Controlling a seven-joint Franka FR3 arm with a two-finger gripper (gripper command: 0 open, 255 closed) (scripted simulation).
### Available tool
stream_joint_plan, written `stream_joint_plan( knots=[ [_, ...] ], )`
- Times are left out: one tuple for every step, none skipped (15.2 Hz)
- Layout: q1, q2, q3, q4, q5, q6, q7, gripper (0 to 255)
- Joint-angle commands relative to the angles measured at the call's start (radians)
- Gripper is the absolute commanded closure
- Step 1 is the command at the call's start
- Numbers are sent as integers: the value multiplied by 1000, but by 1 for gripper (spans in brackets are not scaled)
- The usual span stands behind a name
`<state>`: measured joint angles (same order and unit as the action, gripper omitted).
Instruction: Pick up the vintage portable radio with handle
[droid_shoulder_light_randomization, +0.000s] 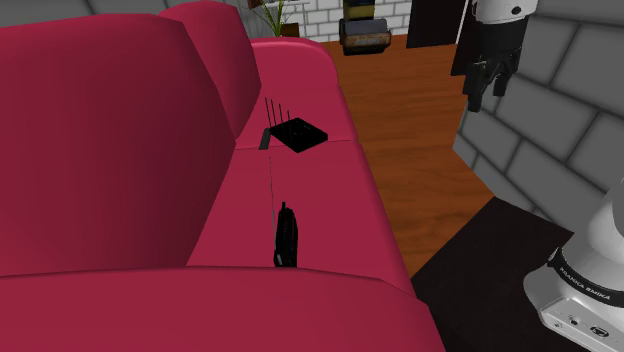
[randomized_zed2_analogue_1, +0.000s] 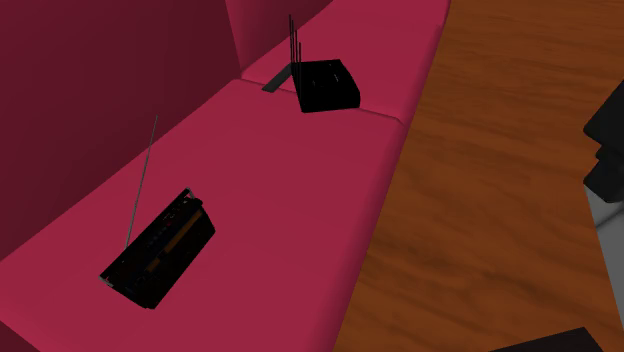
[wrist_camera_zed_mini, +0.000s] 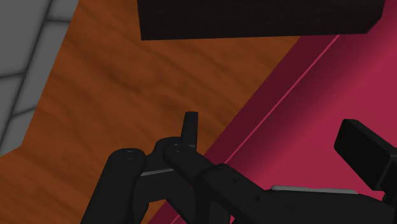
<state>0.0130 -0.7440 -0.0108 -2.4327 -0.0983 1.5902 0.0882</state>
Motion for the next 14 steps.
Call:
stream_joint_plan(
  knots=[
    [0, 0, 0, 0, 0, 0, 0, 0],
    [7, 2, 23, -9, 18, 12, 35, 0],
    [13, 6, 45, -17, 35, 24, 70, 0],
    [19, 12, 68, -23, 53, 37, 104, 0],
    [26, 19, 91, -27, 70, 51, 139, 0],
    [32, 29, 114, -31, 87, 65, 173, 0],
    [38, 40, 137, -32, 103, 80, 208, 0],
    [44, 53, 160, -33, 118, 95, 242, 0],
    [49, 68, 183, -31, 133, 111, 276, 0],
    [54, 85, 206, -28, 147, 127, 310, 0],
    [58, 103, 229, -24, 160, 144, 344, 0],
    [62, 123, 252, -18, 171, 160, 379, 0],
    [66, 144, 275, -10, 182, 177, 413, 0],
    [68, 167, 298, -1, 191, 194, 447, 0]
  ],
)
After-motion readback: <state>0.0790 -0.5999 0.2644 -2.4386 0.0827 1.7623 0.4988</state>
